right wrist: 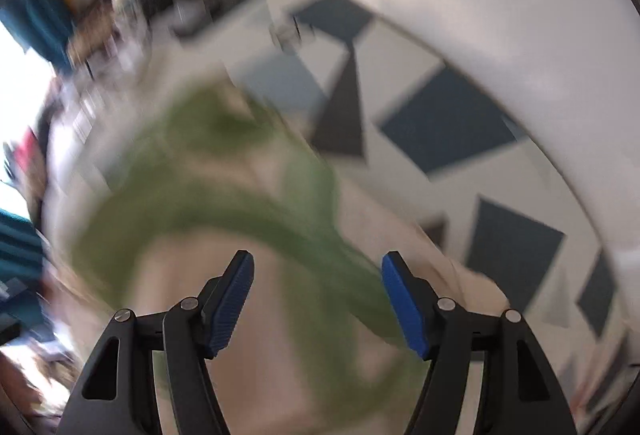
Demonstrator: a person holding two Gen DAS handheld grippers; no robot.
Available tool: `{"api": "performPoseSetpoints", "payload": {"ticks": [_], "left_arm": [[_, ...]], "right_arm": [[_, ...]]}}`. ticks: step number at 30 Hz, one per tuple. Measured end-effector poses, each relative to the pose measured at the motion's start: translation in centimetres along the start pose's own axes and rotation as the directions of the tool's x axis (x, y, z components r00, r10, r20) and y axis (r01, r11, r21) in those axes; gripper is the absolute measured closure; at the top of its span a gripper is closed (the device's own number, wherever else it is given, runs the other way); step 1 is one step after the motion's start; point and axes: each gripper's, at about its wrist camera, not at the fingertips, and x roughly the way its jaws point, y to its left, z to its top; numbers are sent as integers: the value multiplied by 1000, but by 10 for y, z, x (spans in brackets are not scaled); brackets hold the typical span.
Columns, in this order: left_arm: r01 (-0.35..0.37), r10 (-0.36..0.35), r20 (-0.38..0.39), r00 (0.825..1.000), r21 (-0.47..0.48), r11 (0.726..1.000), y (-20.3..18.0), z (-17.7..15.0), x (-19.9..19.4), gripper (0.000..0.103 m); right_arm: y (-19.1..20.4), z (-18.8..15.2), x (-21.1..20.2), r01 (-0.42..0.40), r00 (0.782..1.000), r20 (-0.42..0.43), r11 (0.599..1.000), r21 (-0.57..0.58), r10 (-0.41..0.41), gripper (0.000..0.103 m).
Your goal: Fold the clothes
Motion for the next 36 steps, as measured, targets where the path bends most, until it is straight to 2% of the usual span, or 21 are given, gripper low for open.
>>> {"api": "performPoseSetpoints", "payload": {"ticks": [3,5,11,14,19,25,30,36], "left_arm": [[-110,106,-67,992,-72,991,4,-15,21,63],[-170,163,-79,983,-91,981,7,-24,29,63],[-241,233,-86,969,-93,966,2,-21,48,63],[-262,256,-82,963,-76,962,-1,-14,57,63],[-287,289,-81,954,33,957,-13,1,69,63],[-286,306,-79,949,199,937,-36,19,92,63],[-266,308,-74,948,343,901,-60,31,113,63],[-213,294,-86,952,504,837,-96,39,140,63]], "right_arm": [[-9,-17,6,-3,999,34,1000,11,2,29],[-16,-22,8,-22,998,51,999,44,20,26],[-17,-32,10,9,996,84,1000,-2,-9,23],[-20,-36,11,20,997,68,1000,15,-21,23],[-29,-52,8,44,997,52,996,83,-49,23],[-49,-94,-6,73,996,41,967,242,-86,23],[-56,-141,-22,110,991,24,917,383,-129,23],[-55,-197,-40,147,985,-8,806,573,-174,23]]}}
